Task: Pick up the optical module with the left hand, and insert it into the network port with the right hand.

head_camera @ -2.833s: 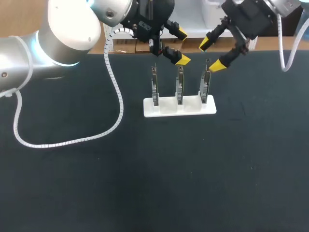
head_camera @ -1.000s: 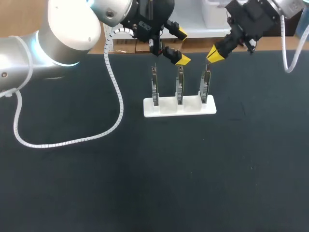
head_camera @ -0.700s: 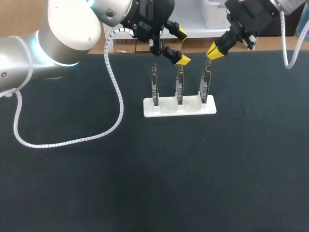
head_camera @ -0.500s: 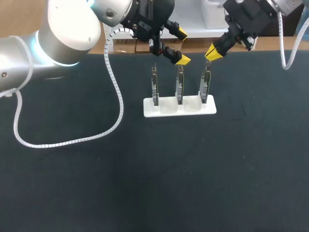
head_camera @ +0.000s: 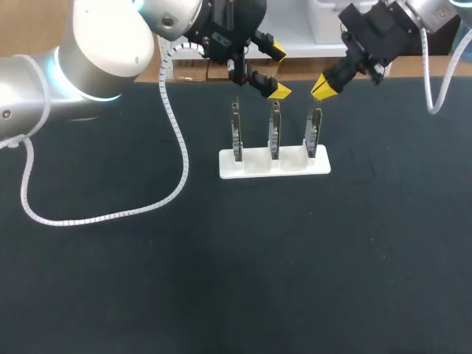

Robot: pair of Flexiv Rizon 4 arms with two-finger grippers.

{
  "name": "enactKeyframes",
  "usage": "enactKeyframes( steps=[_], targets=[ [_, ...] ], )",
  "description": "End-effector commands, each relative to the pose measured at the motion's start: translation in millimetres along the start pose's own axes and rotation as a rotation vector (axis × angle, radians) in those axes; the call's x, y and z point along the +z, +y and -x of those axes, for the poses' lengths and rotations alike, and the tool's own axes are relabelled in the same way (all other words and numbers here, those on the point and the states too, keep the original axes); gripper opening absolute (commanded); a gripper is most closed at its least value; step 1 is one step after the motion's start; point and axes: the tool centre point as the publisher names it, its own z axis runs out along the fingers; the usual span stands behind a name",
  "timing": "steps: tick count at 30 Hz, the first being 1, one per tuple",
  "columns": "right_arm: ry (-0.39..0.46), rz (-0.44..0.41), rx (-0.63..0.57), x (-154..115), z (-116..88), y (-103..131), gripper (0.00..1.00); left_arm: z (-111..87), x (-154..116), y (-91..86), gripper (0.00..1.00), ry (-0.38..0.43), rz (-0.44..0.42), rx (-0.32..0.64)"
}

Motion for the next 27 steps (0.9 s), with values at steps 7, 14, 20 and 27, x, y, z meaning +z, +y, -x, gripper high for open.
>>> enactKeyframes(
  steps=[7,14,20,27],
  targets=[
    [-0.019,-0.008,0.018,6.2,-8.7,4.9,0.0,1.7,-0.3,1.6,1.0,0.009,-0.004,-0.003],
    [-0.034,-0.009,0.022,10.0,-11.4,5.6,0.0,1.7,-0.3,1.6,1.0,0.009,-0.004,-0.003],
    [-0.048,-0.007,0.018,14.4,-13.4,4.8,0.0,1.7,-0.3,1.6,1.0,0.009,-0.004,-0.003],
    [-0.051,-0.025,-0.028,4.0,-1.5,2.6,0.0,1.7,-0.3,1.6,1.0,0.009,-0.004,-0.003]
  ],
)
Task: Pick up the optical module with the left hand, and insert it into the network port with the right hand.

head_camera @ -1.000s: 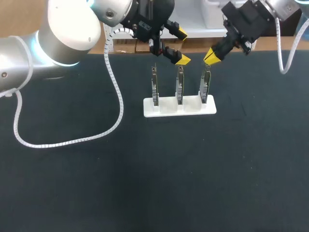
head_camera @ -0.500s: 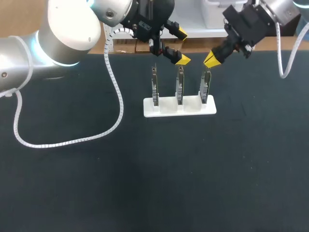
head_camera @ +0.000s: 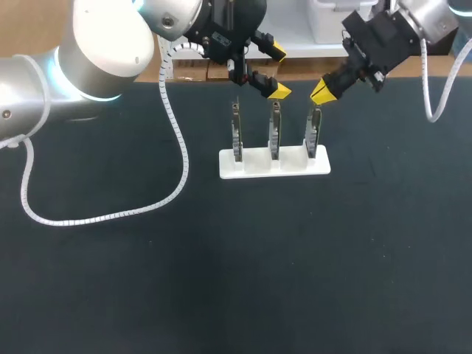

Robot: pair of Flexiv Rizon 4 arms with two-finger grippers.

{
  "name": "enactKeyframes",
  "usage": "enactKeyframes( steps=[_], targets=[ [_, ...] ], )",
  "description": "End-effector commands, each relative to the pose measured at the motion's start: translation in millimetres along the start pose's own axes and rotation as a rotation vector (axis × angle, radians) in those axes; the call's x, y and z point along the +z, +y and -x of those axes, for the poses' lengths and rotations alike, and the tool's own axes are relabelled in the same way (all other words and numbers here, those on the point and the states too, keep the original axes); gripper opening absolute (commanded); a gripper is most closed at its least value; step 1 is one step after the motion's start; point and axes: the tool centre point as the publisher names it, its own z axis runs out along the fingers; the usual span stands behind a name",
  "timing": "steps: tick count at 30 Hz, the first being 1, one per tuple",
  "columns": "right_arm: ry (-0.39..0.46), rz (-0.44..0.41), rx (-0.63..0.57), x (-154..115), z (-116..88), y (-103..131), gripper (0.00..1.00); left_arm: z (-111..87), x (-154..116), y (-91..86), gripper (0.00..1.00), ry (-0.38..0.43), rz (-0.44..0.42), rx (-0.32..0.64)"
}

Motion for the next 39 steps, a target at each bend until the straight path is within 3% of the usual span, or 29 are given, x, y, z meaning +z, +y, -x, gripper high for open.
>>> enactKeyframes(
  steps=[1,4,5,8,10,12,21,39],
  targets=[
    [0.002,-0.015,-0.011,-3.9,4.6,2.7,0.0,1.7,-0.2,1.6,1.0,0.009,-0.004,-0.003],
    [0.008,-0.023,-0.023,-9.1,10.5,3.8,0.0,1.7,-0.2,1.6,1.0,0.009,-0.004,-0.003],
    [0.011,-0.026,-0.026,-10.5,12.0,4.7,0.16,1.7,-0.2,1.6,1.0,0.009,-0.004,-0.003],
    [0.018,-0.033,-0.032,-15.2,16.5,7.7,0.26,1.7,-0.2,1.6,1.0,0.009,-0.004,-0.003],
    [0.028,-0.049,-0.023,-18.6,19.2,9.3,0.41,1.7,-0.2,1.6,1.0,0.009,-0.004,-0.003],
    [0.027,-0.038,-0.03,-22.3,21.6,10.0,1.0,1.7,-0.2,1.6,1.0,0.009,-0.004,-0.003],
    [0.064,-0.012,-0.018,-30.7,32.5,11.1,1.0,1.7,-0.2,1.6,1.0,0.009,-0.004,-0.003],
    [0.064,-0.012,-0.018,-30.7,32.5,11.1,1.0,1.7,-0.2,1.6,1.0,0.009,-0.004,-0.003]
  ],
)
